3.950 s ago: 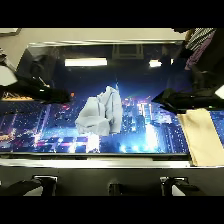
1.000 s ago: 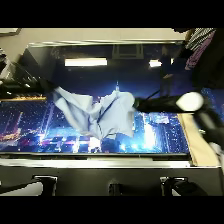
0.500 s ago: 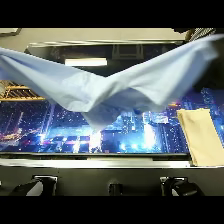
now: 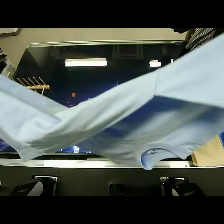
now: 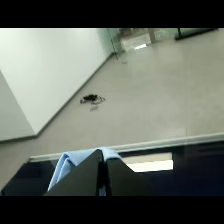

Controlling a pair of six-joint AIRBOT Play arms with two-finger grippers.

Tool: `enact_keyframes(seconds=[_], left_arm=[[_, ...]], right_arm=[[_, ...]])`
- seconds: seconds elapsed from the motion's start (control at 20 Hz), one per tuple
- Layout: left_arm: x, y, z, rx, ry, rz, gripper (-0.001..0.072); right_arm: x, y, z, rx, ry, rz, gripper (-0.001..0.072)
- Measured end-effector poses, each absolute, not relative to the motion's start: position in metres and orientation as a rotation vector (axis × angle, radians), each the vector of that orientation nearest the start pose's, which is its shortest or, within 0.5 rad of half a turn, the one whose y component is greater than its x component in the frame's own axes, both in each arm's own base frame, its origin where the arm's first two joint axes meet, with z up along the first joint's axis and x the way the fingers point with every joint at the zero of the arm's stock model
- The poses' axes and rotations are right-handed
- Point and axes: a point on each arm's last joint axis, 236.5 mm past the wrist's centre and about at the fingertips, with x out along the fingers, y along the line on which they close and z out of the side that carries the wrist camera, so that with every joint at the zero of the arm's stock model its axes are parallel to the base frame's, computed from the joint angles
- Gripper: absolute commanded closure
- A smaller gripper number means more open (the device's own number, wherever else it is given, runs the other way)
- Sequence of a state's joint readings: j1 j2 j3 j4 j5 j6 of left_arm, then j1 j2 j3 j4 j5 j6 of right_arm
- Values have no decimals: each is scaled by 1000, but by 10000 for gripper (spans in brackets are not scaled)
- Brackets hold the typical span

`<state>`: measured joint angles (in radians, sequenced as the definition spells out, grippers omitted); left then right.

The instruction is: Fold the clothes and pants, and hang the long-sleeved shirts on hangers.

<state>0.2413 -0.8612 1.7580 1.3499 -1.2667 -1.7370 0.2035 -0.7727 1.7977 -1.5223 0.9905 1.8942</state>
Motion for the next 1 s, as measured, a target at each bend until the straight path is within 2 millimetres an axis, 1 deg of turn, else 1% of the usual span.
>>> enact_keyframes(seconds=[0.05, 0.1, 0.15, 0.2, 0.25, 0.3, 0.35, 0.4, 0.45, 0.5, 0.55, 0.6, 0.65, 0.7, 0.75, 0.8, 0.85, 0.9, 0.95, 1.0], left_arm=[[329, 27, 380, -331, 419, 69, 687], [346, 28, 353, -356, 499, 65, 687], [364, 27, 322, -378, 591, 59, 687], [381, 26, 291, -400, 673, 52, 687], [399, 25, 255, -421, 766, 50, 687], [413, 24, 220, -440, 848, 52, 687], [429, 22, 184, -458, 924, 53, 687], [442, 21, 151, -473, 991, 55, 687], [455, 19, 117, -488, 1051, 58, 686], [466, 17, 87, -500, 1096, 62, 687], [476, 15, 57, -513, 1139, 67, 687], [483, 12, 32, -528, 1174, 69, 687], [489, 9, 8, -546, 1202, 70, 686], [494, 5, -11, -565, 1226, 69, 687], [497, 3, -28, -579, 1248, 69, 687], [499, 0, -40, -591, 1263, 65, 687], [501, -2, -49, -596, 1270, 59, 687], [502, -4, -54, -598, 1278, 52, 687], [503, -5, -57, -599, 1279, 46, 687], [505, -5, -58, -595, 1278, 38, 687]], right_arm=[[306, 70, 483, 348, 78, 223, 675], [343, 75, 456, 342, 157, 197, 675], [380, 80, 425, 337, 239, 172, 675], [417, 86, 387, 339, 331, 143, 675], [449, 91, 349, 347, 415, 117, 675], [479, 97, 307, 363, 501, 91, 675], [503, 102, 265, 380, 582, 64, 675], [523, 109, 220, 403, 670, 45, 674], [536, 116, 182, 429, 742, 34, 674], [547, 124, 148, 456, 802, 28, 674], [555, 131, 114, 482, 867, 20, 674], [560, 137, 85, 506, 916, 12, 674], [563, 142, 62, 527, 957, 6, 673], [565, 147, 42, 550, 993, 1, 664], [566, 151, 25, 568, 1025, 0, 611], [565, 156, 14, 592, 1051, -1, 513], [565, 160, 8, 614, 1068, 4, 417], [564, 164, 6, 638, 1081, 22, 299], [563, 167, 7, 663, 1093, 49, 255], [560, 168, 13, 689, 1108, 88, 255]])
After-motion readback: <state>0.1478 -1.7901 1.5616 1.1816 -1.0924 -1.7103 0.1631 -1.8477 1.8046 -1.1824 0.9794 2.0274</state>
